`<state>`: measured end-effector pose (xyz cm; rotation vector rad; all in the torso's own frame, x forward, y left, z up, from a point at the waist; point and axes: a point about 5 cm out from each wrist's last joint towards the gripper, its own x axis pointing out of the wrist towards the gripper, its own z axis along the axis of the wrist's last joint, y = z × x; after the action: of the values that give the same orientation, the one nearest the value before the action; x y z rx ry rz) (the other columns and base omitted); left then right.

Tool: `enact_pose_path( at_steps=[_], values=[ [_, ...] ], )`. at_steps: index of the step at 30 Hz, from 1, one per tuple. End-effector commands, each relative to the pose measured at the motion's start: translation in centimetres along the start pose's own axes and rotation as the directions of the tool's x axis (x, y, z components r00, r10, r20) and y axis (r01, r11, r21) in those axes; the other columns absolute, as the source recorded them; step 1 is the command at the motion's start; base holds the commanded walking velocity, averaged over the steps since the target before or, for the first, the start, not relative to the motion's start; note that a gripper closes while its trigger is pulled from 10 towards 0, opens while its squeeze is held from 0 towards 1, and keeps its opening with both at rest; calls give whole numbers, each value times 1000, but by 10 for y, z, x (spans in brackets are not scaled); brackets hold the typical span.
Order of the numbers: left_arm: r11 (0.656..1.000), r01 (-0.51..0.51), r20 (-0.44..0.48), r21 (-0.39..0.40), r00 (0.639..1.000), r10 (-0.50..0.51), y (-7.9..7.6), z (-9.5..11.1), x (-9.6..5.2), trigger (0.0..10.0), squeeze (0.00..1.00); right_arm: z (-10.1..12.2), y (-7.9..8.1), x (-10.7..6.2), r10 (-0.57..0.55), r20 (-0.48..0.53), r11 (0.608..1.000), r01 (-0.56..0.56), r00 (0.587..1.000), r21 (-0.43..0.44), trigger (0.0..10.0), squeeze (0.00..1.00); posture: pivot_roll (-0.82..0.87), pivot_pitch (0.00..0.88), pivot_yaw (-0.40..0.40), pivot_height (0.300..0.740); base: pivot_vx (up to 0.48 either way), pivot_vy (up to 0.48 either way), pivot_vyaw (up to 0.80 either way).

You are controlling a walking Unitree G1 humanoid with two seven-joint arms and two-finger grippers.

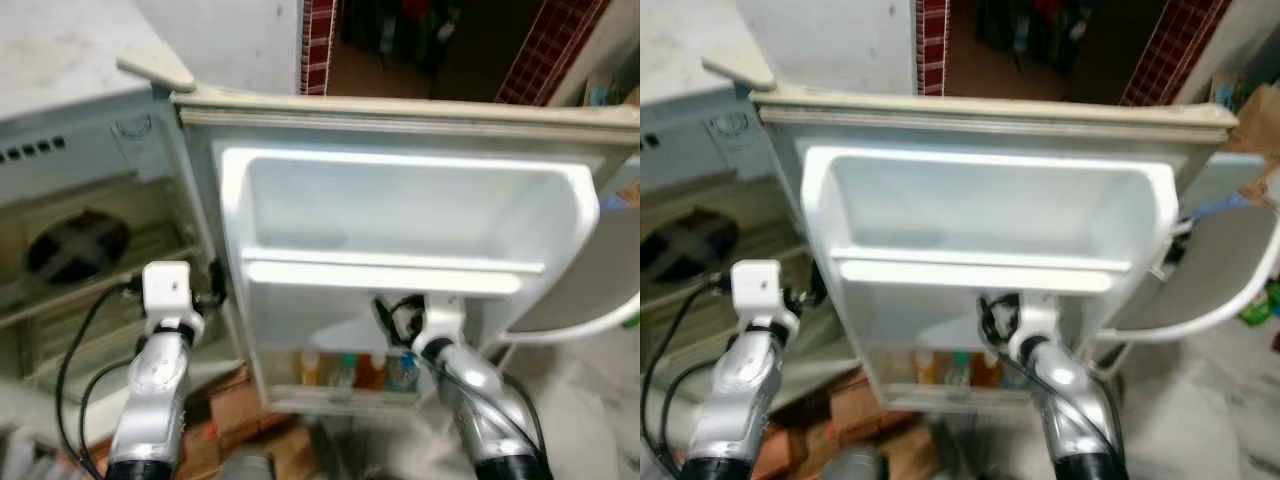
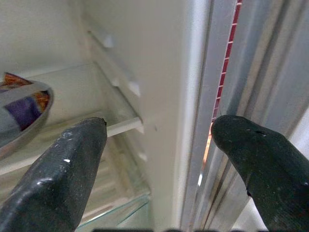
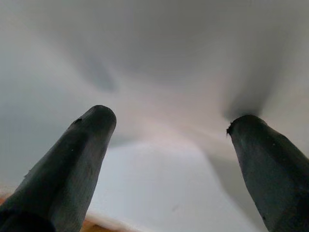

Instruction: Restocking fridge

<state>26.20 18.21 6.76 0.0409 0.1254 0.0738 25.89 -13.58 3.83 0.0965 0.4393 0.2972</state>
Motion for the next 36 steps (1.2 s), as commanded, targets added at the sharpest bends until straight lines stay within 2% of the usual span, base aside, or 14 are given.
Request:
enact_pose_path(
  at_steps=[1, 8, 22, 25, 29, 32, 36],
  values=[
    [990, 141, 29, -2, 990, -141, -34, 7, 1, 10000, 0, 1, -5, -2, 23, -11, 1000, -23, 1000, -2, 10000, 0, 30, 0, -16, 740, -364, -315, 0],
    [994, 105, 31, 27, 994, -106, -31, 7, 2, 10000, 0, 3, 6, -2, 123, -19, 992, -123, 992, -26, 10000, 0, 34, 0, -11, 740, -433, -82, 0],
    [993, 97, 46, 72, 994, -101, -30, 8, 3, 10000, 0, 3, 11, 2, 162, -22, 985, -163, 987, -48, 10000, 0, 51, 0, -5, 740, -462, 0, 0],
    [987, 129, 46, 91, 990, -134, -29, 7, 2, 10000, 0, 6, 14, 4, 146, 26, 988, -145, 989, -48, 10000, 0, 53, 0, -1, 740, -90, 0, 0],
    [984, 159, 44, 80, 986, -163, -31, 5, 1, 10000, 0, 11, 14, 5, 126, 69, 992, -123, 990, -37, 10000, 0, 52, 0, 4, 740, 0, -157, 0],
    [979, 193, 46, 61, 980, -196, -35, 5, 2, 10000, 0, 15, 9, 7, 69, 104, 997, -67, 992, -29, 10000, 0, 51, 0, 8, 740, 0, -461, 0],
    [978, 194, 50, 79, 979, -198, -36, 7, 6, 10000, 0, 20, 3, 8, -3, 142, 999, 10, 990, -46, 10000, 0, 48, 0, 13, 740, 62, -429, 0]
  ],
)
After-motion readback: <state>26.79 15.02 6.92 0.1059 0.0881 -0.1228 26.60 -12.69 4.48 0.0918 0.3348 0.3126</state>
